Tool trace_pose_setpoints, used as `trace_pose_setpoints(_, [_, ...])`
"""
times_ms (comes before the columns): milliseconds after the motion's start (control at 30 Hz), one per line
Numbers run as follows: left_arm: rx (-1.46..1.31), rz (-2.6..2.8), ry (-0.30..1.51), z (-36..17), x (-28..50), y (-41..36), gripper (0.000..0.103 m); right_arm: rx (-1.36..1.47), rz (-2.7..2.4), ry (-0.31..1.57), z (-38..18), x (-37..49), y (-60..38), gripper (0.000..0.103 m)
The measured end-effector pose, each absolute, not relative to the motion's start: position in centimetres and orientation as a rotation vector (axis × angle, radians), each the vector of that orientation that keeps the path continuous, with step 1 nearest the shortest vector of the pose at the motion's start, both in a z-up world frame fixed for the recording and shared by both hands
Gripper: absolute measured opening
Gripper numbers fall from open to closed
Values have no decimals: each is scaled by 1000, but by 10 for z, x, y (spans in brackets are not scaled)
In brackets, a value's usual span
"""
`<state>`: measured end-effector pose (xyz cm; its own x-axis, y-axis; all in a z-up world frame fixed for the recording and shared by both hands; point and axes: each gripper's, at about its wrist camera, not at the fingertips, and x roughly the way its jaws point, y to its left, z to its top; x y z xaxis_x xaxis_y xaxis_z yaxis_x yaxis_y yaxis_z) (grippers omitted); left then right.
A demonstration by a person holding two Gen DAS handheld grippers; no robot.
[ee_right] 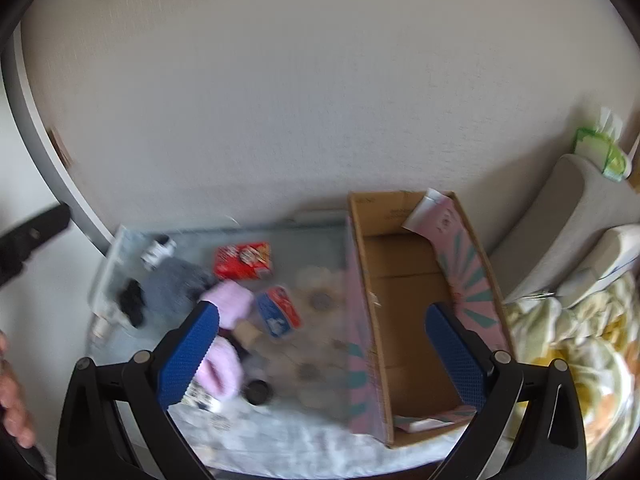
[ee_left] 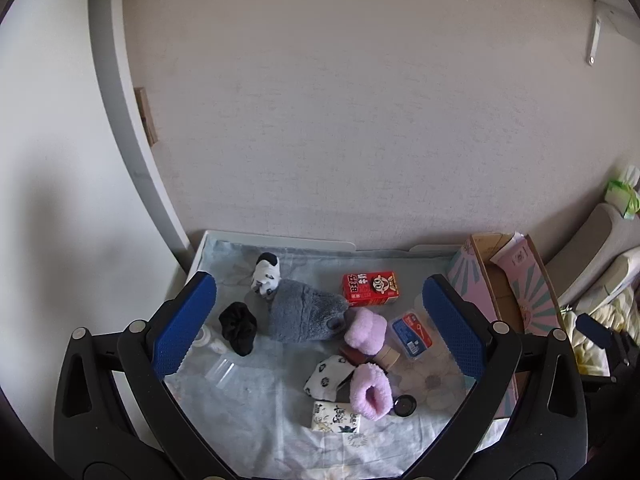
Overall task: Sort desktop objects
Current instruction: 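Move both tools toward the cluttered objects on the sheet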
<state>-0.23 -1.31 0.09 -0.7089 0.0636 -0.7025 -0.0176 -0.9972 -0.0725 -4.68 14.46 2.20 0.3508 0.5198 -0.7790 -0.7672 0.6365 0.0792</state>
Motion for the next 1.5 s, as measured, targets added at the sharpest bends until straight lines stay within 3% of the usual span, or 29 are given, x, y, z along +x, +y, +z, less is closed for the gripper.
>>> trace_pose_setpoints(300, [-1113,2939,-71,6,4,-21,103,-303,826,765,33,-59,144,103])
trace_pose_setpoints(467, [-1068,2964,35,7,9,-18,103,-309,868,790,28,-65,140,103])
trace_pose_setpoints(1500, [-1227,2862,-29,-20,8,-30,103,-295,806,843,10,-59,136,103])
